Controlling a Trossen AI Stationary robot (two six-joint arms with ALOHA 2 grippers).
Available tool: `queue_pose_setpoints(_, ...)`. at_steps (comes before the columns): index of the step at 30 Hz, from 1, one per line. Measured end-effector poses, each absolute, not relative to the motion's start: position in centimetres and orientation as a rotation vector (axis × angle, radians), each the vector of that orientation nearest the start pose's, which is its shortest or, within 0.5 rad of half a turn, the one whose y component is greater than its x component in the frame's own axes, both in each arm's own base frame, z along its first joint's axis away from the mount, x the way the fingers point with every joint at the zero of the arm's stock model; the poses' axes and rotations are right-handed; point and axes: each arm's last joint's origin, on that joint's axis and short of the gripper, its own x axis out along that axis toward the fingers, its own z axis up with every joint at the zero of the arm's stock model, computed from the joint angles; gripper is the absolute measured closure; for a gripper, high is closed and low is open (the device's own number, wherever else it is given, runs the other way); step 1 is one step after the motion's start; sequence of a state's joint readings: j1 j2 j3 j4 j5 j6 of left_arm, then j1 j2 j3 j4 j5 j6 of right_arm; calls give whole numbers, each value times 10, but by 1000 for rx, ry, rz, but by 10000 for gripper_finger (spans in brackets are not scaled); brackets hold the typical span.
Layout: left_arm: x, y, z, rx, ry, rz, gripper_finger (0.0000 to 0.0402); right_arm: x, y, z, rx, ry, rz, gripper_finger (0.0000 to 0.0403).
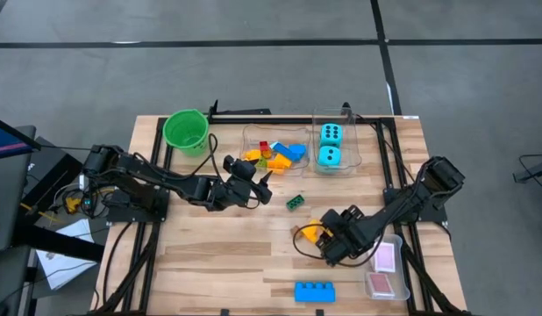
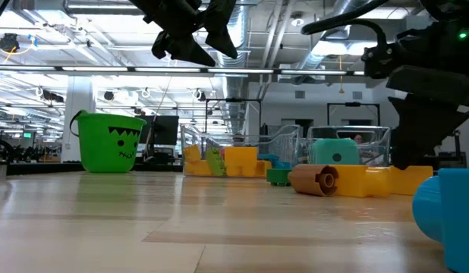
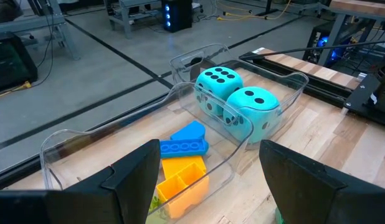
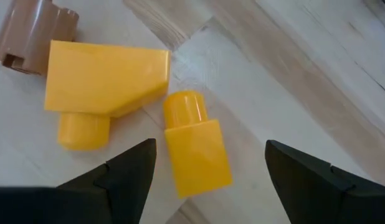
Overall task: Pick & Place Toys
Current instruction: Put the yellow gamepiece into the left transparent bin
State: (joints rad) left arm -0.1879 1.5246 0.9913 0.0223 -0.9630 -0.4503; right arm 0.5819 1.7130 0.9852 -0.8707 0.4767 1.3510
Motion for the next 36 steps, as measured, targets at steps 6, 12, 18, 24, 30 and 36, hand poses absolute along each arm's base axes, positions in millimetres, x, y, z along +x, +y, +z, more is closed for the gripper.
queue_pose_setpoints(6,322,-37,253,-136,258,835,133,242,143,153,328,1093,-738,109)
queue_pose_setpoints(12,322,-37,253,-136,259,834,134,243,145,153,321,1101,-708,109)
queue_pose_setpoints(18,322,-37,253,-136,258,835,134,243,145,150,321,1144,-697,111)
queue_pose_setpoints(24,322,-37,253,-136,258,834,134,238,143,141,313,1163,-683,111)
queue_pose_setpoints(30,322,-37,253,-136,259,834,134,234,138,132,329,1200,-680,112)
queue_pose_setpoints(36,322,-37,253,-136,258,834,133,236,137,132,316,1191,-663,123)
